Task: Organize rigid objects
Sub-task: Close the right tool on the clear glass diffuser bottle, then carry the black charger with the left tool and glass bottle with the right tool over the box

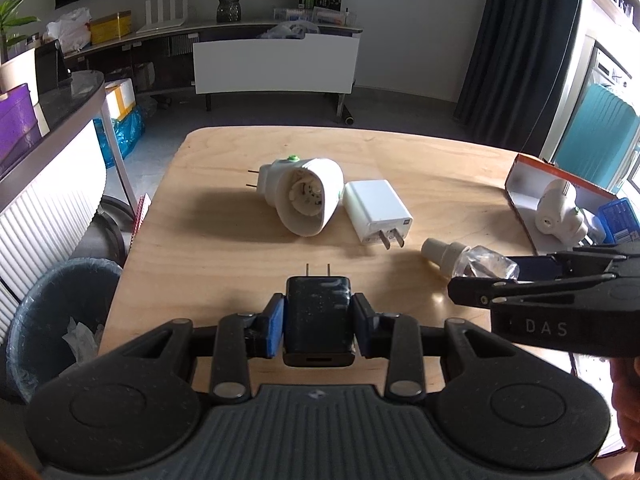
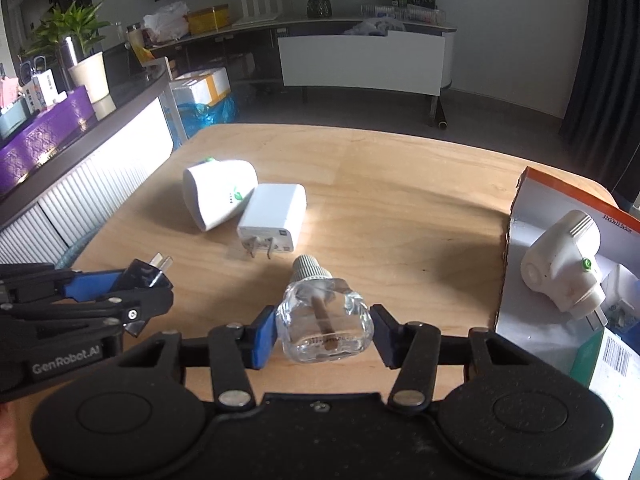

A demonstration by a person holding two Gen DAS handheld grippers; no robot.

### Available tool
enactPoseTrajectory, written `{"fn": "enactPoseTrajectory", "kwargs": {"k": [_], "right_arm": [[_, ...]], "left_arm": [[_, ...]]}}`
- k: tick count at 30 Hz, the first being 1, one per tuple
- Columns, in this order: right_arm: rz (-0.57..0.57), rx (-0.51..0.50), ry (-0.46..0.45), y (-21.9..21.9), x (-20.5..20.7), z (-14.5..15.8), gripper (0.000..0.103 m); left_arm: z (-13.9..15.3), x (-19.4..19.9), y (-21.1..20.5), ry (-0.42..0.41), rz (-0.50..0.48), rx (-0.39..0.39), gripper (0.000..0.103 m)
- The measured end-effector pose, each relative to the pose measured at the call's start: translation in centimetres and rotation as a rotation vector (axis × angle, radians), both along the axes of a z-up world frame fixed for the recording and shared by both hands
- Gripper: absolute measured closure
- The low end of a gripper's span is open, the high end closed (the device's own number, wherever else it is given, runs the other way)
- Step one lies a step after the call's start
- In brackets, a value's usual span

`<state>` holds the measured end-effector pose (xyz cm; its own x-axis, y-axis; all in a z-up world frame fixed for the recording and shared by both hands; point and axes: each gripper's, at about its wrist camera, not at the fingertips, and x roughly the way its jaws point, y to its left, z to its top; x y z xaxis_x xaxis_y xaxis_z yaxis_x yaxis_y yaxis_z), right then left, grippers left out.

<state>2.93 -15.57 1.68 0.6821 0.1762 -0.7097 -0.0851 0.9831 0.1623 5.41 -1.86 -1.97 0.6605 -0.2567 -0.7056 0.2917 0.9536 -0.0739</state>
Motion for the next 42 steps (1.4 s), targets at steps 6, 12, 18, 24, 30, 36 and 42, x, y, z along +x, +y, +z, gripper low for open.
{"fn": "enactPoseTrajectory", "kwargs": {"k": [6,12,18,24,30,36,42], "right_arm": [[-0.014,0.03,-0.033,0.1,-1.5,1.1,0.042],[-0.025,0.034,-0.077,0.2,-3.1,2.6,0.043],[-0.036,0.037,-0.106,0.0,-4.6,3.8,0.043],[-0.037,0.031,-0.135,-0.2,-6.1,5.0,0.043],[-0.044,0.036,-0.141,-0.3,-7.4,5.5,0.043],[-0.056,0.036,-0.148,-0.6,-8.8,5.9,0.043],[-0.065,0.039,-0.157,-0.8,-10.3,6.4,0.043]], "left_arm": [[0.8,-0.5,0.2,-0.011,0.015,-0.009,0.067],[1.8,-1.3,0.0,-0.029,0.018,-0.017,0.067],[2.6,-2.1,-0.8,-0.048,0.003,-0.018,0.067],[3.4,-3.0,-1.4,-0.065,-0.006,-0.019,0.067],[4.0,-3.9,-1.8,-0.076,-0.01,-0.014,0.067],[4.5,-5.0,-2.2,-0.08,-0.016,-0.018,0.067],[5.0,-6.1,-2.7,-0.088,-0.028,-0.024,0.067]]}}
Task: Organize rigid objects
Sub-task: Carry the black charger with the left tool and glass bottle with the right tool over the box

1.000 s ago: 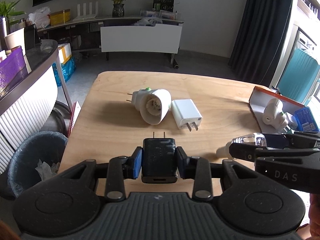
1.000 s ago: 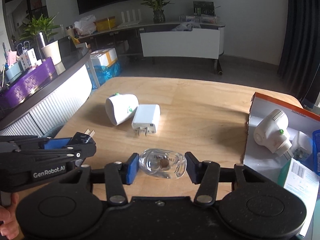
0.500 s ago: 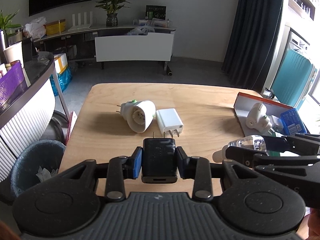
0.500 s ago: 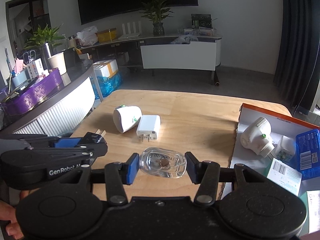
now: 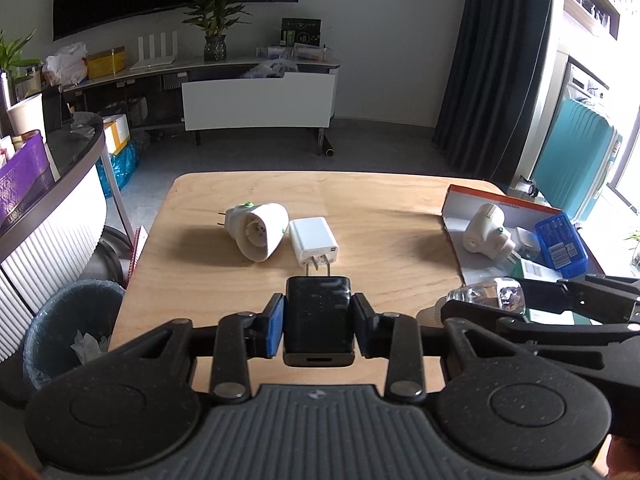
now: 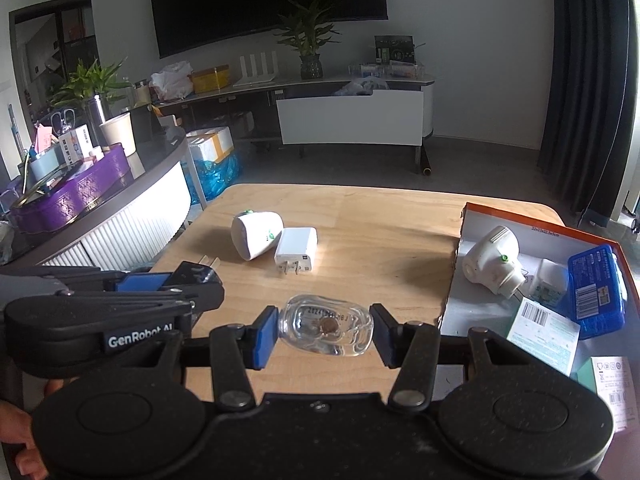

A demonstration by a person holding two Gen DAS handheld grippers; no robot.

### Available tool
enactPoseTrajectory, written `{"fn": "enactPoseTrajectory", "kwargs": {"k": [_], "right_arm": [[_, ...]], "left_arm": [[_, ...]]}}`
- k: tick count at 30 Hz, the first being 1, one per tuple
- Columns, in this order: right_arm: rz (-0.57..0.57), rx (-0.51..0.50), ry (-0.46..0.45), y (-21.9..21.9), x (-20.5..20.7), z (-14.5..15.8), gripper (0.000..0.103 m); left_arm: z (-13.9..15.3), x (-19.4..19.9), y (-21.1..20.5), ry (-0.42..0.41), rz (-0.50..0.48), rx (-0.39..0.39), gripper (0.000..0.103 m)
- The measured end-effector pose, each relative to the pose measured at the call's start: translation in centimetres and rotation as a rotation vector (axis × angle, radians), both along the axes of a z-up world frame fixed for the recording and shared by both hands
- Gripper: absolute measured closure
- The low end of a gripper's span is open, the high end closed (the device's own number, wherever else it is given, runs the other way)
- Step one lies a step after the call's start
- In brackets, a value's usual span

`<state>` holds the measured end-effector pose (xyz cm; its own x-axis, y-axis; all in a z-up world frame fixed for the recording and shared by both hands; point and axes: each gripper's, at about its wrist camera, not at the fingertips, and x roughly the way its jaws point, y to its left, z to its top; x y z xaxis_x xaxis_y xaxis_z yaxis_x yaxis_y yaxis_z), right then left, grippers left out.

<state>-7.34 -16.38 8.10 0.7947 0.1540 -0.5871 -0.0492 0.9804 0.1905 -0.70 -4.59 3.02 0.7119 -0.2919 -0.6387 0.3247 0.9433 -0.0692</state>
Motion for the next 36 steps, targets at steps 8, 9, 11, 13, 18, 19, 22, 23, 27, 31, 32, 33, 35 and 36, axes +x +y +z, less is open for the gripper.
{"fn": "enactPoseTrajectory", "kwargs": {"k": [8,9,11,13,18,19,22,23,27,31,32,33,35,36], "right_arm": [[-0.017,0.005,-0.011,-0.6,-1.8,0.5,0.043],[-0.019,0.005,-0.013,-0.7,-2.0,0.6,0.043],[-0.022,0.004,-0.016,-0.8,-2.5,0.7,0.043],[-0.025,0.005,-0.018,-1.0,-2.8,0.7,0.043],[-0.041,0.007,-0.022,-1.6,-3.7,0.8,0.043],[-0.044,0.007,-0.022,-1.6,-3.9,0.8,0.043],[-0.05,0.008,-0.021,-2.0,-4.4,0.7,0.043],[-0.053,0.009,-0.022,-2.1,-4.6,0.7,0.043],[-0.065,0.014,-0.024,-2.6,-5.2,0.8,0.043],[-0.08,0.013,-0.026,-3.1,-5.7,1.0,0.043],[-0.085,0.013,-0.027,-3.3,-5.9,1.1,0.043],[-0.091,0.013,-0.029,-3.5,-6.1,1.1,0.043],[-0.105,0.015,-0.032,-4.0,-6.5,1.2,0.043],[-0.111,0.015,-0.032,-4.2,-6.6,1.2,0.043]], "left_arm": [[0.5,-1.3,-0.8,-0.011,-0.016,-0.001,0.067],[0.6,-1.5,-0.8,-0.014,-0.018,-0.001,0.067],[0.7,-1.8,-1.0,-0.016,-0.023,-0.004,0.067],[0.7,-2.1,-1.2,-0.016,-0.024,-0.002,0.067],[0.7,-2.7,-1.8,-0.018,-0.043,0.0,0.067],[0.7,-2.7,-1.9,-0.019,-0.045,0.001,0.067],[0.8,-3.1,-2.2,-0.019,-0.052,0.004,0.067],[0.8,-3.2,-2.3,-0.02,-0.055,0.005,0.067],[0.8,-3.6,-2.7,-0.02,-0.067,0.007,0.067],[0.8,-3.9,-3.4,-0.018,-0.079,0.005,0.067],[0.8,-4.0,-3.6,-0.018,-0.083,0.004,0.067],[0.9,-4.1,-3.7,-0.019,-0.088,0.004,0.067],[1.0,-4.3,-4.1,-0.024,-0.097,0.004,0.067],[1.0,-4.4,-4.3,-0.024,-0.102,0.005,0.067]]}}
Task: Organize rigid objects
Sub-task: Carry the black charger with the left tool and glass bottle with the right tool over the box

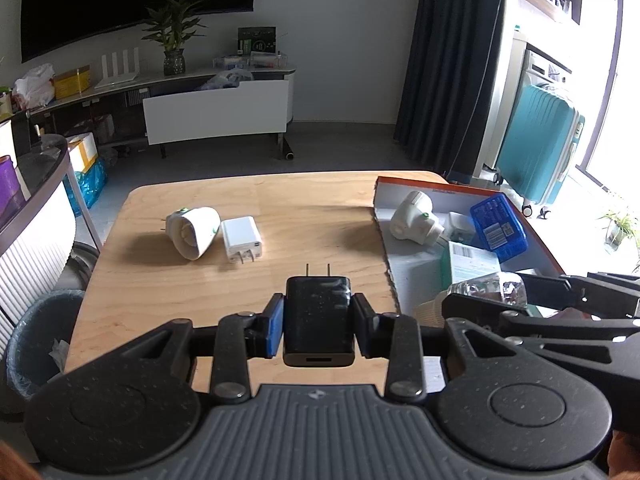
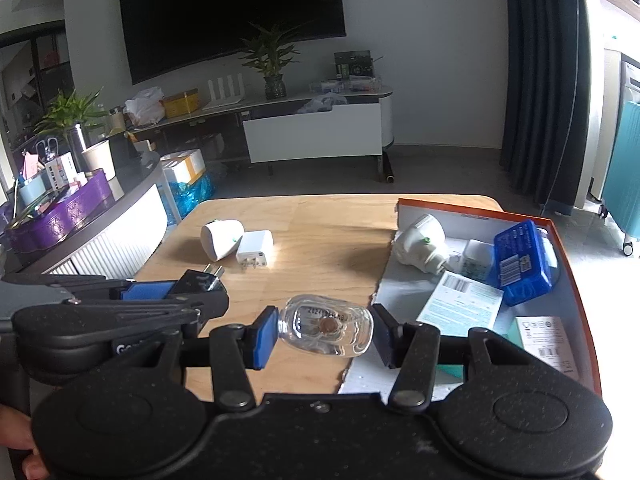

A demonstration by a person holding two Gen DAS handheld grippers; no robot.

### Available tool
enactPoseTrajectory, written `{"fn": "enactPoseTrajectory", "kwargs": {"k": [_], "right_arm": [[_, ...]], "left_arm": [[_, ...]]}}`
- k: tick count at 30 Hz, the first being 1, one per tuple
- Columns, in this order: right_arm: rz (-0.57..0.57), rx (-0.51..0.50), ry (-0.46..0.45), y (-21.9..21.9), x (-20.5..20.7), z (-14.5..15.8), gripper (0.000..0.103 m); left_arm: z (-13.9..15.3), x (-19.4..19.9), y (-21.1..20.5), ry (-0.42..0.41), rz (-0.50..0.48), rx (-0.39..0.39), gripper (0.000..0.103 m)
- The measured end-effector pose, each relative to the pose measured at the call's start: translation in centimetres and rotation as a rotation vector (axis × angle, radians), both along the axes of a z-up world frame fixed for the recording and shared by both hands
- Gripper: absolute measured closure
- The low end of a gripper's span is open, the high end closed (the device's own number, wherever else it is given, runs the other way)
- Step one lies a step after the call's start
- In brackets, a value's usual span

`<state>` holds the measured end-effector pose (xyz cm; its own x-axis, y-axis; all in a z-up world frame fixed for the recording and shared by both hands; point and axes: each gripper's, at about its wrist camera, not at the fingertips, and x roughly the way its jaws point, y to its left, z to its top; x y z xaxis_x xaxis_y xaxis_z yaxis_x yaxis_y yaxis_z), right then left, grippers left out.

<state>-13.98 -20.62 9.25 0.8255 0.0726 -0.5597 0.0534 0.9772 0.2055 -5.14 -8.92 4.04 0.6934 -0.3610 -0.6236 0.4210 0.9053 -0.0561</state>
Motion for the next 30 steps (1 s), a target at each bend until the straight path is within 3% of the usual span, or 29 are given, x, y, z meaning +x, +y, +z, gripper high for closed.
{"fn": "enactPoseTrajectory", "kwargs": {"k": [30], "right_arm": [[-0.127,0.012,0.003,-4.8,-2.8,-0.6,0.043]], "left_arm": [[0.0,-1.1,-4.8,-0.001,-0.115,0.005,0.067]]}}
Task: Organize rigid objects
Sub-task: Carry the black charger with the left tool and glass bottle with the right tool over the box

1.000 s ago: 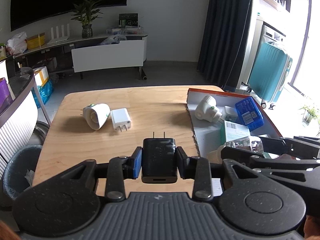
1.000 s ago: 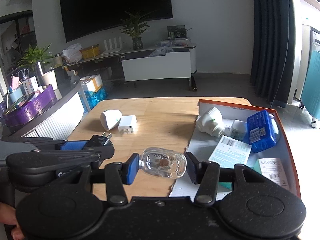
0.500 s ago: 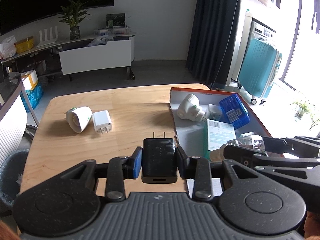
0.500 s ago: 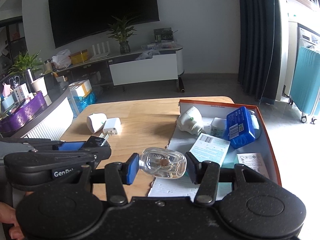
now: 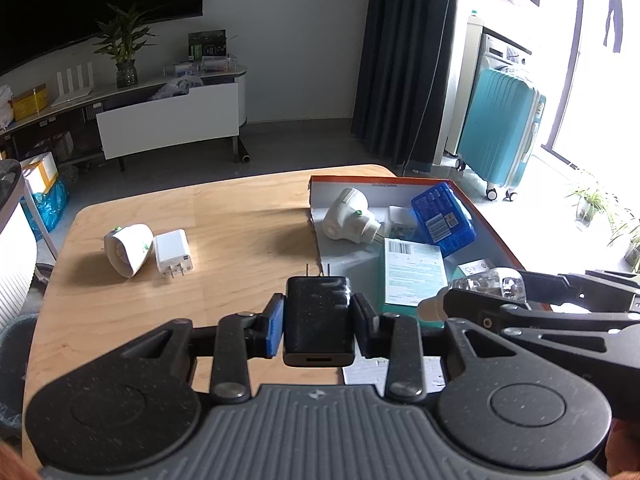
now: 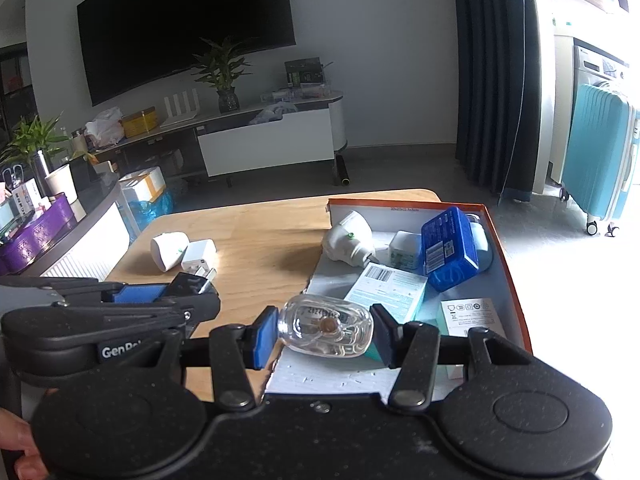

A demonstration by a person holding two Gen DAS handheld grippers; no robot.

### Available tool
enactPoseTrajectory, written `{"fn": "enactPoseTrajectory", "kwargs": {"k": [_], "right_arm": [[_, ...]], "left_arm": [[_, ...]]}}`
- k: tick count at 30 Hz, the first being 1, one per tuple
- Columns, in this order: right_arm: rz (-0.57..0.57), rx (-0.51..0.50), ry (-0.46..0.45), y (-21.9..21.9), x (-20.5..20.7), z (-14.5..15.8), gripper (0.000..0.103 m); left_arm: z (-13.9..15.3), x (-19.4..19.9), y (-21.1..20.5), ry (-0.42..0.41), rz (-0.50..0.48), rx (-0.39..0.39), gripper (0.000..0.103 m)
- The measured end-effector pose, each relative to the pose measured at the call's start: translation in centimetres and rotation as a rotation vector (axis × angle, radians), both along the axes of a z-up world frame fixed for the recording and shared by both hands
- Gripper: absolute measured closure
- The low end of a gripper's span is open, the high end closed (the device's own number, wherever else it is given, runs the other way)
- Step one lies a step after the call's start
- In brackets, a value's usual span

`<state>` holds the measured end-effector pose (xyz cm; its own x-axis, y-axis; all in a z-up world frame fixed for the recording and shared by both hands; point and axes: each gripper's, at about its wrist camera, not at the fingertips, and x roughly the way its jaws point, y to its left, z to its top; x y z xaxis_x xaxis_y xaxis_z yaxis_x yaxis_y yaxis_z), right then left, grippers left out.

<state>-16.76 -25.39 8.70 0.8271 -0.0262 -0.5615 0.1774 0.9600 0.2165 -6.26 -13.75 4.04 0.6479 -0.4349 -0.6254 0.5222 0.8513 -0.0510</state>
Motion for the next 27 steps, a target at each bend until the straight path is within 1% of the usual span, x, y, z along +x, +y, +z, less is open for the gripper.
{"fn": "enactPoseTrajectory", "kwargs": {"k": [7,20,27], "right_arm": [[-0.037,0.001,0.003,-1.3,-0.6,-0.3,0.043],[-0.144,-0.005,0.017,-4.7,-2.5,-1.1,0.043],[-0.187,-0.003,0.018,-6.5,-2.7,-1.3,0.043]], "left_arm": [[-0.1,-0.3,-1.5,0.006,-0.034,-0.003,0.067],[-0.7,-0.9,-5.5,0.018,-0.135,0.001,0.067],[-0.7,-0.8,-7.4,0.017,-0.174,0.0,0.067]]}}
